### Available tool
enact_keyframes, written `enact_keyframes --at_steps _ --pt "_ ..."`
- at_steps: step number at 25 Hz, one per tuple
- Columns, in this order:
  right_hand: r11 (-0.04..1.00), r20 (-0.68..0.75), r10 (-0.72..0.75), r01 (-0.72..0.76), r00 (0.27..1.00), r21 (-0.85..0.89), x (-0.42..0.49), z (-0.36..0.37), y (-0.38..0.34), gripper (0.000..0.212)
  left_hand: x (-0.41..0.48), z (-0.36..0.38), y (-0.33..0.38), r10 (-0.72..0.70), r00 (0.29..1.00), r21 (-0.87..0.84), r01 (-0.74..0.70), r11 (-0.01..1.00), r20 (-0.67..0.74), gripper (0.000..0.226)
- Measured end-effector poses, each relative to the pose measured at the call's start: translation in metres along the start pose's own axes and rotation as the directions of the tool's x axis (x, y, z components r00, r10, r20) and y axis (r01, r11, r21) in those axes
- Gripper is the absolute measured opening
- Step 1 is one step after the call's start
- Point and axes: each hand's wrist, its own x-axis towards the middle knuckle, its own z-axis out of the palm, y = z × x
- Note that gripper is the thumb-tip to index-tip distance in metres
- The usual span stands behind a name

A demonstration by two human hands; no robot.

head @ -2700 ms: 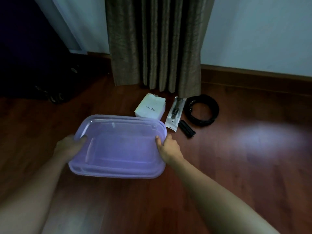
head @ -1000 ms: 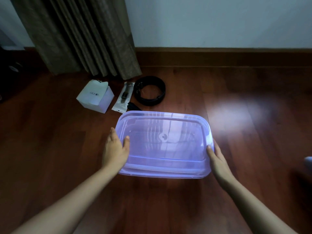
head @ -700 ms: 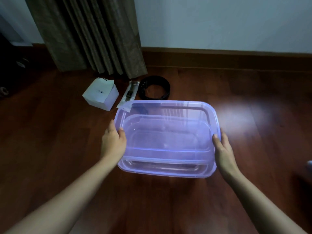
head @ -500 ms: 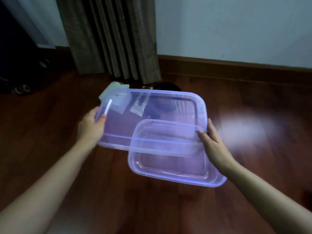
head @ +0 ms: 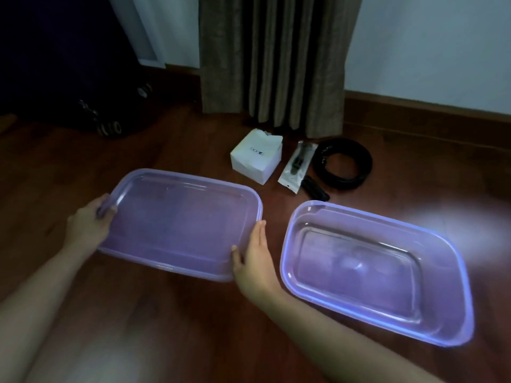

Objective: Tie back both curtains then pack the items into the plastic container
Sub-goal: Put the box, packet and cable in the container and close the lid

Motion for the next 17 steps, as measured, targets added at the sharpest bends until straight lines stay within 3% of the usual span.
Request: enact_keyframes --at_steps 4,10,17 --pt "0.993 -0.036 0.11 -0.111 0.993 -0.037 0.014 0.029 0.02 0.093 0.004 0.026 -0.006 -0.04 0.999 0.01 0.04 0.999 0.031 0.043" --pt "0.973 -0.076 0.197 -0.204 0.977 -0.106 0.037 0.036 0.041 0.087 0.015 0.058 0.002 -0.014 0.997 0.015 0.013 1.0 0.077 0.046" --pt "0.95 -0.065 0.198 -0.208 0.978 -0.231 0.036 0.039 0.046 0.084 0.013 0.067 -0.006 -0.026 0.996 0.088 0.018 0.996 0.084 0.05"
